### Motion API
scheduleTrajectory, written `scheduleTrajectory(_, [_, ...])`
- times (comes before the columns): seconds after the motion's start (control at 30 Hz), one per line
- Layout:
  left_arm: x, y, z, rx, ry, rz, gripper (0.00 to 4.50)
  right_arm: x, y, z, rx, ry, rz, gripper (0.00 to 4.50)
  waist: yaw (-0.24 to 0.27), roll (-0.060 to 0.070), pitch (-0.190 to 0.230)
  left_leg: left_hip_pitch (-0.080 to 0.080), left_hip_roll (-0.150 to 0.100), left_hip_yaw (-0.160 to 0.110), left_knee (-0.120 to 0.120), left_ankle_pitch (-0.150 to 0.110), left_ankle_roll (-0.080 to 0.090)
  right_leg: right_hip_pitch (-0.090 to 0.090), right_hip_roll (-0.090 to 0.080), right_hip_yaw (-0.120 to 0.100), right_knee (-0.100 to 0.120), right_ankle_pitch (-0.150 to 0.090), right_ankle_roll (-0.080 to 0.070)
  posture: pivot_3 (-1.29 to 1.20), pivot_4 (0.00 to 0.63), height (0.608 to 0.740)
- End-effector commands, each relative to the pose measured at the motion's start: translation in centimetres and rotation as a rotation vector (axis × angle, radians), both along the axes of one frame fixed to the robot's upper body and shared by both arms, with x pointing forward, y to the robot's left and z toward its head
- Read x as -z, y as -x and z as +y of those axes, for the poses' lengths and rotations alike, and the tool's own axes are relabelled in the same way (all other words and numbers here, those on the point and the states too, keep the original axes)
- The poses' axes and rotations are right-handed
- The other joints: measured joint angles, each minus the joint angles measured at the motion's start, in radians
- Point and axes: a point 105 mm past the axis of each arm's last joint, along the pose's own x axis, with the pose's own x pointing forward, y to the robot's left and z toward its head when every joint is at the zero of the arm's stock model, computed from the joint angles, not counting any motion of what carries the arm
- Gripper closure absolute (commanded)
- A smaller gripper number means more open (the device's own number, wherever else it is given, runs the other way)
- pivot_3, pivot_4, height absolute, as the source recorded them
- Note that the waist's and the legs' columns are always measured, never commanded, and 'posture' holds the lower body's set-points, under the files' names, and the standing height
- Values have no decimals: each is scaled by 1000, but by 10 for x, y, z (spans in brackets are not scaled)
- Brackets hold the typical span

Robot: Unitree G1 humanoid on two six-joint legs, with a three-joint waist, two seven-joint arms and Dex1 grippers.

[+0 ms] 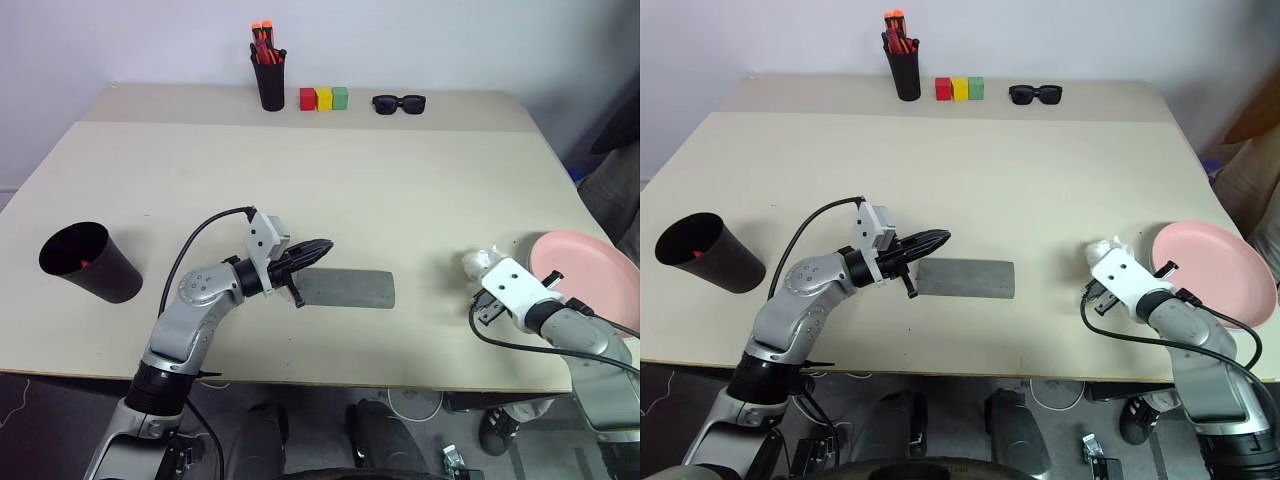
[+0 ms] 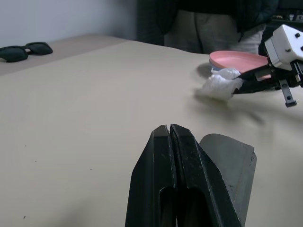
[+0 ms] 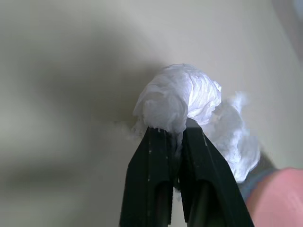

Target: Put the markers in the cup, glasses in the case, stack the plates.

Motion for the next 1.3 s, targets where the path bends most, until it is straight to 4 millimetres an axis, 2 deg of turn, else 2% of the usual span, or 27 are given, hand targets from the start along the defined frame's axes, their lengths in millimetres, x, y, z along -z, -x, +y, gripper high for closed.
scheduleTrajectory(0.03, [-11, -2, -2, 12, 11, -45, 4500, -51, 1, -30, 119, 105, -173, 4462, 2, 0, 0, 0, 0, 0, 0, 0, 0, 0, 0, 0, 0, 0, 0, 0, 150, 732])
scheduleTrajectory(0.07, [-11, -2, -3, 13, 11, -45, 4500, -55, 2, -34, 136, 112, -184, 4462, 2, 0, 0, 0, 0, 0, 0, 0, 0, 0, 0, 0, 0, 0, 0, 0, 150, 732])
scheduleTrajectory(0.13, [-11, -5, -2, 13, 13, -47, 4500, -67, 10, -60, 258, 136, -214, 4462, 3, 0, 0, 0, 0, 0, 0, 0, 0, 0, 0, 0, 0, 0, 0, 0, 150, 732])
scheduleTrajectory(0.23, [-11, -9, -2, 9, 18, -44, 4500, -59, 21, -83, 345, 160, -163, 4462, 2, 0, 0, 0, 0, 0, 0, 0, 0, 0, 0, 0, 0, 0, 0, 0, 150, 732])
scheduleTrajectory(0.33, [-11, -12, -3, 0, 26, -42, 4500, -52, 25, -94, 389, 139, -132, 3445, -2, 0, 0, 0, 0, 0, 0, 0, 0, 0, 0, 0, 0, 0, 0, 0, 150, 732])
scheduleTrajectory(0.37, [-11, -13, -4, -1, 26, -42, 4500, -50, 25, -96, 391, 139, -123, 2977, -4, 0, 0, 0, 0, 1, 0, 0, 0, 0, 0, 1, 0, 0, 0, 0, 150, 732])
scheduleTrajectory(0.47, [-9, -15, -1, -27, 7, -54, 4500, -51, 19, -90, 350, 139, -118, 1469, -6, 0, 0, 0, 0, 1, -1, 0, 0, 0, 0, 1, 0, 0, 0, 0, 150, 732])
scheduleTrajectory(0.53, [-8, -18, 5, -73, 5, -56, 4500, -52, 13, -76, 268, 119, -122, 475, -6, 0, 0, 0, 0, 0, -1, 0, 0, 0, 0, 1, 0, 0, 0, 0, 150, 732])
scheduleTrajectory(0.6, [-6, -22, 14, -136, 7, -47, 4500, -57, 7, -62, 188, 92, -136, 475, -6, 0, 0, 0, 0, 1, -1, 0, 0, 0, 0, 1, 0, 0, 0, 0, 150, 732])
scheduleTrajectory(0.7, [-5, -28, 25, -232, -8, -66, 4500, -65, 1, -54, 130, 45, -164, 475, -4, 0, 0, 0, 0, 1, -1, 0, 0, 0, 0, 1, 0, 1, 3, 0, 150, 732])
scheduleTrajectory(0.83, [0, -40, 56, -439, -57, -68, 4500, -77, -8, -37, 24, -64, -190, 475, -4, 0, 0, 0, 0, 1, -1, 0, 0, 0, 0, 1, 0, 1, 3, 0, 150, 732])
scheduleTrajectory(0.97, [1, -46, 78, -574, -106, -83, 4500, -83, -20, -29, -28, -124, -221, 475, -3, -1, 0, 0, 0, 1, -1, 0, 0, 0, 0, 1, 0, 2, 3, 0, 150, 732])
scheduleTrajectory(1.1, [9, -49, 88, -650, -167, -62, 4500, -88, -33, -16, -93, -294, -241, 475, -4, -1, 1, 0, 0, 1, -1, 0, 0, 0, 0, 1, 0, 2, 3, 0, 150, 732])
scheduleTrajectory(1.3, [13, -43, 92, -684, -193, -50, 4500, -78, -43, 3, -204, -440, -168, 475, -2, -1, 1, 0, 0, 2, -1, 0, 1, 0, 0, 1, 0, 2, 4, 0, 150, 732])
